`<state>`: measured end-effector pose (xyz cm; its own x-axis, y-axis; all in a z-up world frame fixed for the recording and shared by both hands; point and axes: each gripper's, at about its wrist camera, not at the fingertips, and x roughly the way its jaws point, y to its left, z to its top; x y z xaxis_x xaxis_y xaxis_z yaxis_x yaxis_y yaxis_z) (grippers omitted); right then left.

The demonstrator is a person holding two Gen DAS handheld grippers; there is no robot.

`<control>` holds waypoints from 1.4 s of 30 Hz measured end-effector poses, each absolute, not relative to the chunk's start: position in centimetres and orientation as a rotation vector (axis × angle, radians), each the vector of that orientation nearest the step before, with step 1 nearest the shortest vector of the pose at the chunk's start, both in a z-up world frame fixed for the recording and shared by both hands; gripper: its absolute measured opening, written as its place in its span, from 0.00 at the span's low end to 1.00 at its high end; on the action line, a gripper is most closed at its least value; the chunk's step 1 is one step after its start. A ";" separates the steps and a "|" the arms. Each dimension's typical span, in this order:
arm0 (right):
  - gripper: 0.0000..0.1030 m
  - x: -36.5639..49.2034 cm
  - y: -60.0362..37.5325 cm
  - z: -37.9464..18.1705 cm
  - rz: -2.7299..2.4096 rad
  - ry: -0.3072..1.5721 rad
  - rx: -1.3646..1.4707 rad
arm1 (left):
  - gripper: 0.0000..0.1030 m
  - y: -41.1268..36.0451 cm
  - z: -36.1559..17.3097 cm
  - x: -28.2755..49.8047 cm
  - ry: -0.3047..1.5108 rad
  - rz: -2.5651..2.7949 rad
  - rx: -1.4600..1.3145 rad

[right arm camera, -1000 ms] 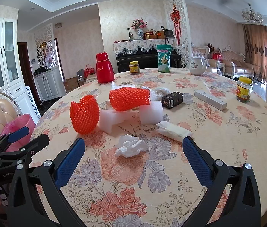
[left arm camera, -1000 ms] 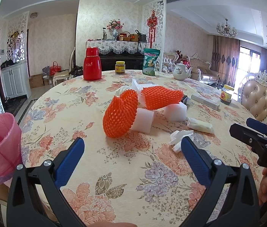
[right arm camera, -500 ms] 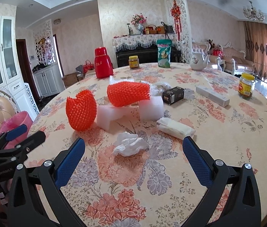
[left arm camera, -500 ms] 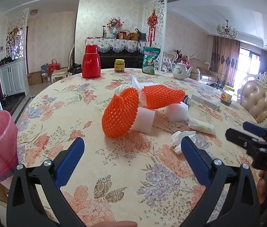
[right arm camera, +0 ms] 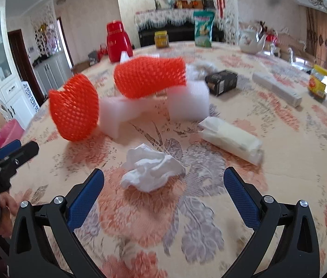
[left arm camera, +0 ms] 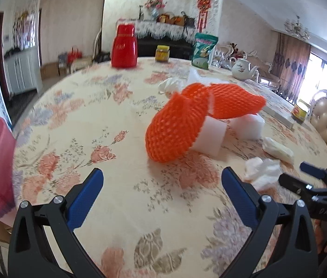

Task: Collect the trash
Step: 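Grasp the orange foam net with the left tool while the right tool grasps the crumpled tissue, then carry both items to the pink bin and open both tools to drop them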

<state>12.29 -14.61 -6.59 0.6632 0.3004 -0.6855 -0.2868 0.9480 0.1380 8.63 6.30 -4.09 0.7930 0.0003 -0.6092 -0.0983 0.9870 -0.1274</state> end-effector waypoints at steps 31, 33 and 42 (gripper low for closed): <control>0.11 11.7 -13.6 -6.4 0.433 0.779 0.007 | 0.25 7.0 -5.8 11.5 0.713 -0.042 -0.119; 0.11 11.0 -13.1 -5.9 0.443 0.759 0.002 | 0.24 7.5 -5.6 10.3 0.702 -0.031 -0.127; 0.11 9.5 -9.9 -4.7 0.510 0.732 -0.028 | 0.25 11.3 -4.7 5.2 0.623 0.038 -0.168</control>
<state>9.48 -9.93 -4.74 0.6281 0.4350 -0.6452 -0.4544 0.8781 0.1498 5.19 11.29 -4.74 0.8116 -0.0153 -0.5840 -0.0859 0.9857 -0.1452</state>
